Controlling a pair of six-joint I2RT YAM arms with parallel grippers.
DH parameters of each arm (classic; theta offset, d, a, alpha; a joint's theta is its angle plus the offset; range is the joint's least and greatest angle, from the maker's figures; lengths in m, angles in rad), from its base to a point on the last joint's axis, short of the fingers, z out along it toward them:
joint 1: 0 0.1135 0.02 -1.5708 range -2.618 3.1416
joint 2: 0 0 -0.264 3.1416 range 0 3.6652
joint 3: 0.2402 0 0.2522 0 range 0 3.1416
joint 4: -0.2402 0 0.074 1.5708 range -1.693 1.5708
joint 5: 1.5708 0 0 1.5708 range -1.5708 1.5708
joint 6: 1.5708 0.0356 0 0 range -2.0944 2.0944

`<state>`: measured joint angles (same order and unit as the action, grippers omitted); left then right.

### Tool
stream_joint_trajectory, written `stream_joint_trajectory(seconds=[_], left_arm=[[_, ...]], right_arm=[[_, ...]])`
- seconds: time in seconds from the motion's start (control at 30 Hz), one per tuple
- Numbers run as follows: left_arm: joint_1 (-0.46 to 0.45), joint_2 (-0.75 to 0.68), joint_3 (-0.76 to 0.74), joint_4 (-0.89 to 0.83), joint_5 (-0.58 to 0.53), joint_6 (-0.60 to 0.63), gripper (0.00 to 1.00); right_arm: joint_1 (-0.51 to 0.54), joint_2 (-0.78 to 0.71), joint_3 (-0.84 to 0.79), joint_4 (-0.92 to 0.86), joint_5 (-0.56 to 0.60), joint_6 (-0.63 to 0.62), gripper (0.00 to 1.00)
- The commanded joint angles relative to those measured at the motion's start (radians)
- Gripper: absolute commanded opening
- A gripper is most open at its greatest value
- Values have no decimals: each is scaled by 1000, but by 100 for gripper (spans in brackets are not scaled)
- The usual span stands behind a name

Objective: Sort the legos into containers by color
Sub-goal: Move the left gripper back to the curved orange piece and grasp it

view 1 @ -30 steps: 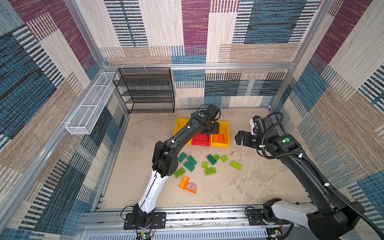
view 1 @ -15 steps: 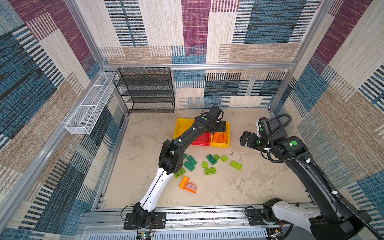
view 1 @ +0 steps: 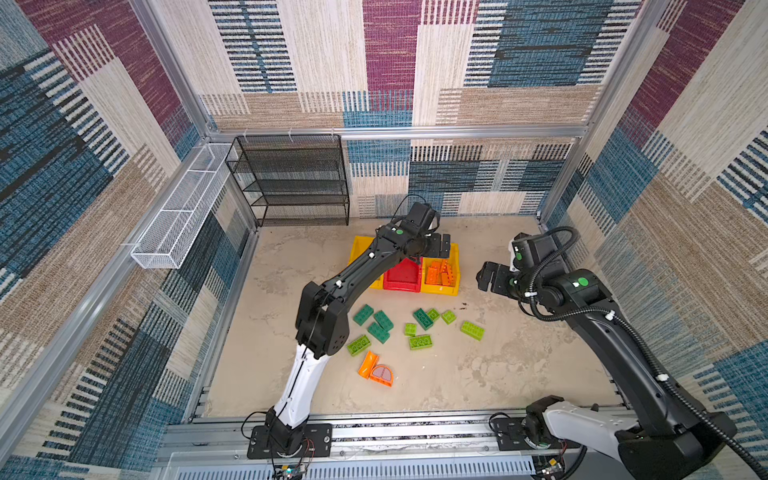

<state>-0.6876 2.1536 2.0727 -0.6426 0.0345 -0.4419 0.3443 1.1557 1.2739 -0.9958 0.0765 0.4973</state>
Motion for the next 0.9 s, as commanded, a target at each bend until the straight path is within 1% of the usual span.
stream_joint_trajectory(seconds=[0.0, 0.07, 0.17, 0.27, 0.4, 0.47, 0.57, 0.67, 0.87], left_arm=[[1, -196, -273, 27, -88, 38, 99], [0, -346, -472, 47, -124, 34, 99], [-2, -536, -706, 13, -155, 15, 98], [-26, -688, -893, -38, -190, -16, 98], [-96, -830, -1077, -63, -211, -45, 97], [-119, -865, -1129, -67, -212, -55, 97], [-133, -873, -1165, -72, -230, -69, 96], [-138, -848, -1172, -63, -226, -58, 94], [-160, -777, -1182, -16, -164, -37, 91]], right_arm=[[-1, 11, -11, 64, -48, -45, 100], [-2, 19, -20, 84, -67, -59, 100], [-1, 34, -29, 115, -98, -77, 100], [-1, 54, -32, 140, -135, -91, 100], [-1, 77, -28, 160, -168, -108, 100], [-1, 84, -25, 164, -178, -118, 100], [-2, 95, -15, 161, -188, -129, 100], [-1, 102, 1, 155, -193, -140, 100], [0, 101, 18, 142, -180, -149, 100]])
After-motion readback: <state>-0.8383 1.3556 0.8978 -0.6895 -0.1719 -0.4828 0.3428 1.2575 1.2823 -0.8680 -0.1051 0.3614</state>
